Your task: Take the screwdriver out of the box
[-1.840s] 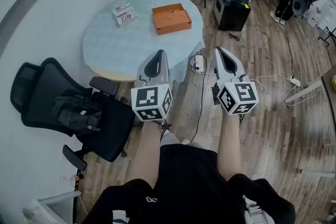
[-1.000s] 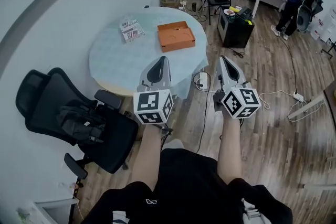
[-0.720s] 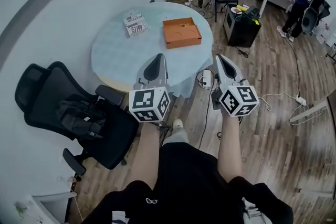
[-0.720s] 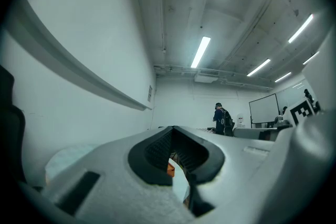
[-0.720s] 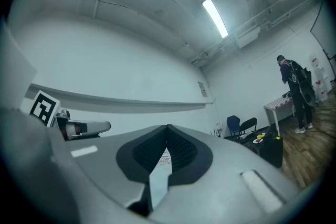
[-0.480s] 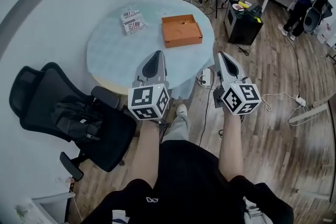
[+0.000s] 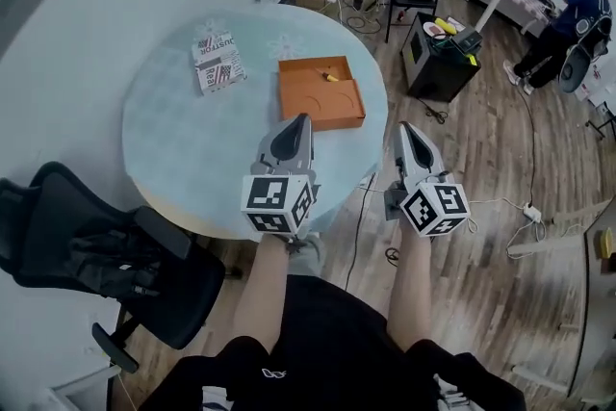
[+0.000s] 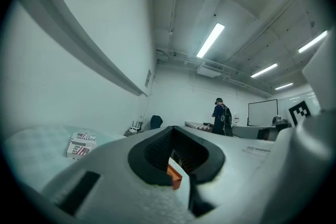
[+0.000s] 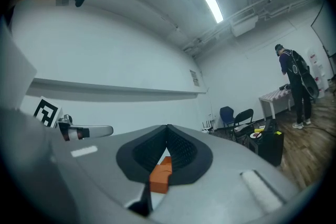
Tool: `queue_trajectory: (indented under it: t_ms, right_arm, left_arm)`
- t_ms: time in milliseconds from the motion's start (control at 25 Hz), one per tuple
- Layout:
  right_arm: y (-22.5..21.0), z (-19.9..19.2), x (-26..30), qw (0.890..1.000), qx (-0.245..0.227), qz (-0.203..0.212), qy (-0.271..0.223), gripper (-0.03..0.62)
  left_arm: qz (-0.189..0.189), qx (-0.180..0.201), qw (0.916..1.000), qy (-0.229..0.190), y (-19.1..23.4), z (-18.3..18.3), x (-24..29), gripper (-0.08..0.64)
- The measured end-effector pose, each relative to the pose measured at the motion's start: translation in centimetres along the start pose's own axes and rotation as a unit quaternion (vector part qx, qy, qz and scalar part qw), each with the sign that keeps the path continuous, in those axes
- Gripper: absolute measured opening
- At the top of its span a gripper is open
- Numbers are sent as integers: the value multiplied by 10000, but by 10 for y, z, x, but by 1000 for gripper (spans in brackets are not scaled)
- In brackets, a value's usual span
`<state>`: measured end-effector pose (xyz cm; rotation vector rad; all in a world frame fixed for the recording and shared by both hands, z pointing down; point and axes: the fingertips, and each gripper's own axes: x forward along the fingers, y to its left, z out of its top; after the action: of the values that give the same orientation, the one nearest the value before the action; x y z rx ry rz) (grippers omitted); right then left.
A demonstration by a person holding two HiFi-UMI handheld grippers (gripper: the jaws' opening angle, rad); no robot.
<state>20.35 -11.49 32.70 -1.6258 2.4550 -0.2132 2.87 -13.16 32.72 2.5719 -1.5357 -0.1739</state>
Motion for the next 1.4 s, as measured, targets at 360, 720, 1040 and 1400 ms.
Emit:
queue_trajectory:
  t_ms: [360,720,1040,1400]
  right_arm:
    - [-51,-36,148,9971,107,131,736,12]
    - [-43,-53,209,9913,263,674,1102,12]
    - [-38,-100,267,9694,257,1402,1997,12]
    - [-60,-171,353,9099,-1171,2069,3399,27]
  left_arm:
    - [437,-398,9979,277,102,-31,130,2]
    - [876,-360,9932,681,144,-57,167,2]
    - [1253,-347,9873,914,170,-74,176,2]
    - [1766,-448,9759,1204,203,-96,164,2]
